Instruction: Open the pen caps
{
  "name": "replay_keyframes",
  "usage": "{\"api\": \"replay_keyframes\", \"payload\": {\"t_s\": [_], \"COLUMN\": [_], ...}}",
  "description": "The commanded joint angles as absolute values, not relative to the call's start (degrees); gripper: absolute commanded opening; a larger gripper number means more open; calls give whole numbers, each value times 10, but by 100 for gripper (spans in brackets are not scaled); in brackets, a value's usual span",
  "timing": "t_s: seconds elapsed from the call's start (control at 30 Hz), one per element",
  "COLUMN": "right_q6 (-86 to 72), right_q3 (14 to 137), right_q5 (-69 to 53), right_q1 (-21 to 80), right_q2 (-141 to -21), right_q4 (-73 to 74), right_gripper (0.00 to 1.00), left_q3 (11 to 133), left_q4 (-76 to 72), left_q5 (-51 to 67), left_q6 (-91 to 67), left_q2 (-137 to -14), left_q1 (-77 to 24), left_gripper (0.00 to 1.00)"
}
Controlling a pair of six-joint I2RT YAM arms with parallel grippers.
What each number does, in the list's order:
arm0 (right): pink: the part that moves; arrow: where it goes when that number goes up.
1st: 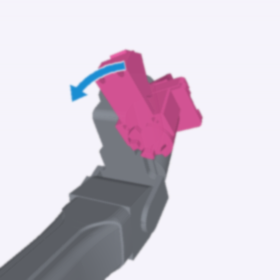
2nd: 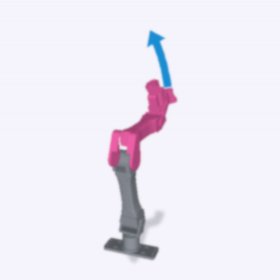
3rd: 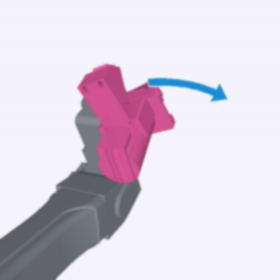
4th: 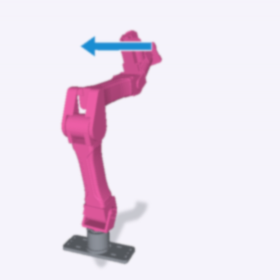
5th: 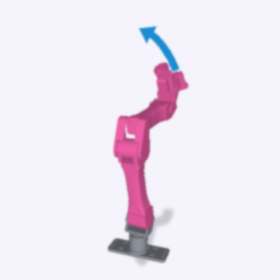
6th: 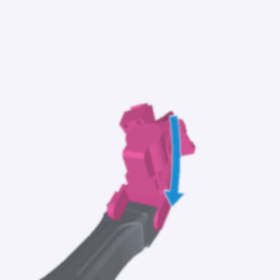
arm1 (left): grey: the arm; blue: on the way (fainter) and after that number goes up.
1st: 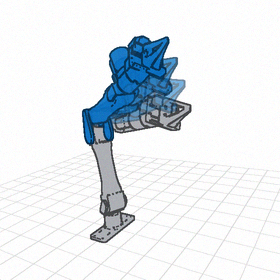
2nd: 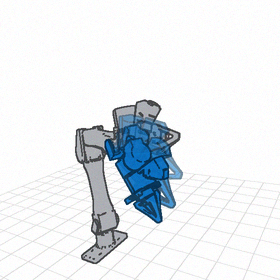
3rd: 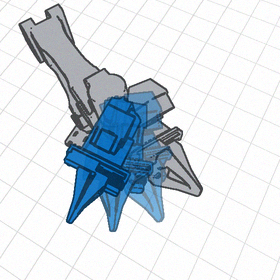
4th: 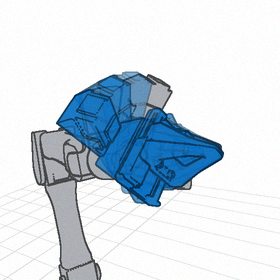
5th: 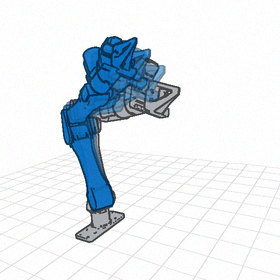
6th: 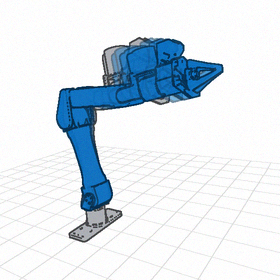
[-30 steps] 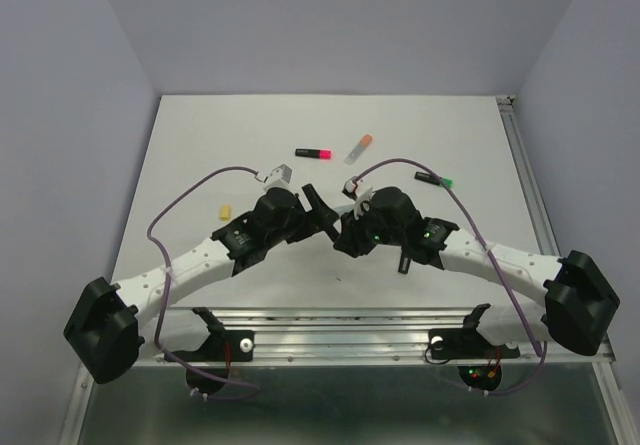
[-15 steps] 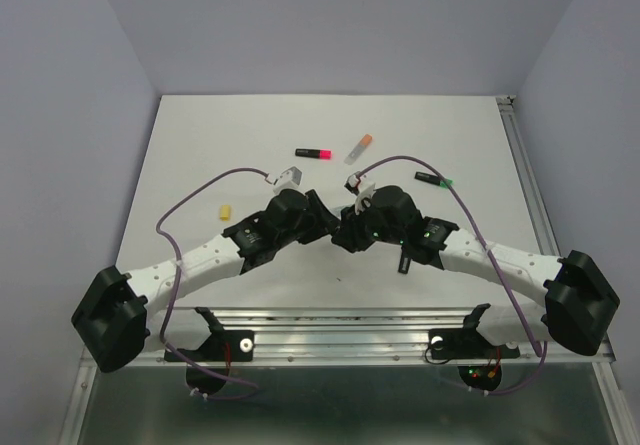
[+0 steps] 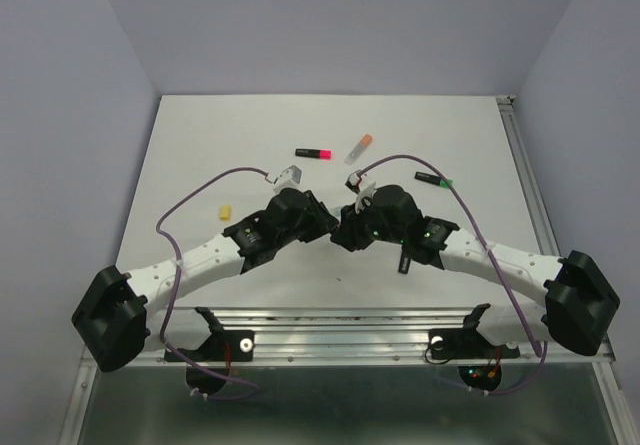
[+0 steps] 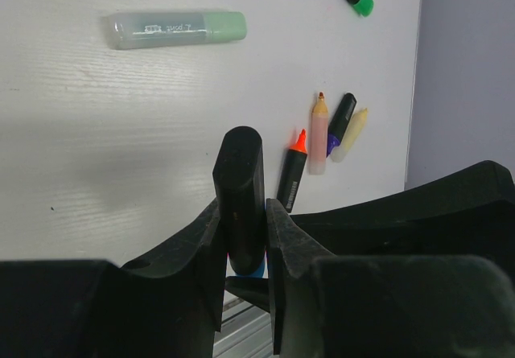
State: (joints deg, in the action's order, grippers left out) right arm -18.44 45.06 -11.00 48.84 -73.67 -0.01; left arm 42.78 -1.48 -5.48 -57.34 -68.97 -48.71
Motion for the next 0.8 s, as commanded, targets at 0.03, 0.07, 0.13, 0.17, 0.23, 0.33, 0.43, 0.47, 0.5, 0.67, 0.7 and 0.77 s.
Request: {"api": "replay_keyframes", "payload": {"t_s": [0.03, 0.07, 0.13, 0.17, 0.23, 0.33, 0.43, 0.47, 0.5, 0.67, 0.7, 0.77], "right_q6": [-188, -186, -180, -178, -175, -171, -171, -171, -171, -172, -173, -177], "right_q3": [490, 491, 494, 495, 496, 497, 501, 502, 502, 499, 498, 489], "right_q5": [-133, -130, -130, -133, -148, -145, -132, -131, -127, -98, -92, -78], "right_q1": [497, 497, 499, 500, 502, 506, 507, 507, 508, 510, 511, 512], "right_q2": [-738, -742, -746, -749, -756, -761, -762, -764, -765, -767, -766, -756], "right_q4": [-33, -30, -26, -25, -28, -27, -18, -13, -11, 17, 25, 54], "right_gripper": [33, 41, 43, 44, 45, 45, 41, 42, 42, 32, 23, 1], "left_q3": [439, 439, 438, 439, 439, 442, 444, 445, 446, 463, 468, 486], "left_q4": [-26, -26, -28, -26, -25, -25, -24, -23, -23, -3, -1, 38], "left_q5": [-86, -90, -93, -94, -98, -98, -102, -104, -106, -143, -155, -194], "left_q6": [-587, -590, -595, -597, -598, -598, -599, -599, -602, -599, -596, -585], "left_q2": [-671, -668, -661, -661, -661, -667, -667, -666, -665, -655, -652, -643], "left_q1": [-491, -491, -491, -491, -492, -492, -492, -492, -492, -491, -485, -467], "left_gripper": [0, 0, 0, 0, 0, 0, 0, 0, 0, 0, 0, 0]}}
